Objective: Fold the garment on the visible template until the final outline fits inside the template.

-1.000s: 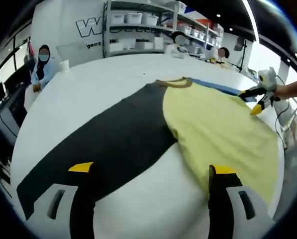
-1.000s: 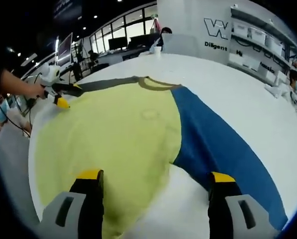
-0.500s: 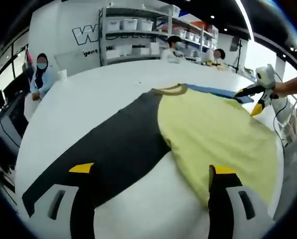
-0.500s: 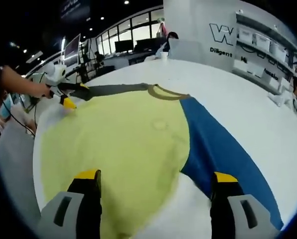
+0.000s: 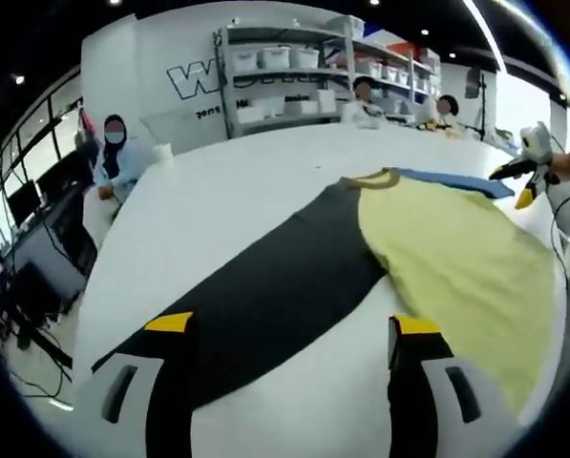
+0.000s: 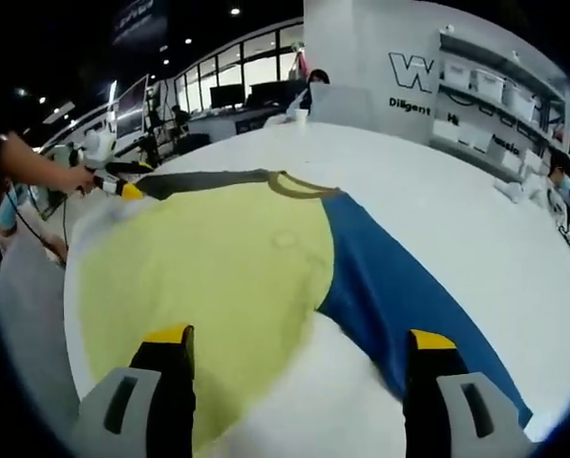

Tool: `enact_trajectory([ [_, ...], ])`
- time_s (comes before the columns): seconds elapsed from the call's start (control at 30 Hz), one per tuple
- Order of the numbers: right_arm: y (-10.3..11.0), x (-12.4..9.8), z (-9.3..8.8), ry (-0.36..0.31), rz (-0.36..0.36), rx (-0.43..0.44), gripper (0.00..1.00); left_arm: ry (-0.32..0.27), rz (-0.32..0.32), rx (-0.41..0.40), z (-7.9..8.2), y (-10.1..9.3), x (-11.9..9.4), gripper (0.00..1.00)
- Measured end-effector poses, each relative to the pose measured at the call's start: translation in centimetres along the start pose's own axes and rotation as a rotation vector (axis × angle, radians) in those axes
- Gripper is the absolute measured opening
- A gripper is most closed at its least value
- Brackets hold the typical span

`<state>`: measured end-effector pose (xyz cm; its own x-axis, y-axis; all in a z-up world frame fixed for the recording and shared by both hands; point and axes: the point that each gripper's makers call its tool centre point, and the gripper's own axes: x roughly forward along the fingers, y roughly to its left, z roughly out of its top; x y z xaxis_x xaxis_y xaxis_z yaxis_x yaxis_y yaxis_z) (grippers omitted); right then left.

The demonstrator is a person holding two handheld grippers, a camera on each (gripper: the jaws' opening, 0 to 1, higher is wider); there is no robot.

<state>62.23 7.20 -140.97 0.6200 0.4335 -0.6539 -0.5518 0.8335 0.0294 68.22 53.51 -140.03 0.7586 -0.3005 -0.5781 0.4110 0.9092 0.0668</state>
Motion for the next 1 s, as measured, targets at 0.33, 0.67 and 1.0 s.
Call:
enact_trajectory([
  [0.33, -0.4, -1.7, -1.8, 0.009, -0.024, -0.007, 0.93, 0.033, 0.076, -0.011, -1.9, 4.2, -1.6, 0.84],
  [0.67, -1.4, -3.8, -2.6, -0.01, -0.059, 0.021, 0.95, 0.053, 0.153, -0.071, -3.3, 8.0, -3.0, 0.83],
  [1.0, -1.7, -5.7, -2.9, -0.025, -0.086, 0.043, 0.97, 0.052, 0.188, -0.166, -4.5, 10.0, -3.5, 0.77],
])
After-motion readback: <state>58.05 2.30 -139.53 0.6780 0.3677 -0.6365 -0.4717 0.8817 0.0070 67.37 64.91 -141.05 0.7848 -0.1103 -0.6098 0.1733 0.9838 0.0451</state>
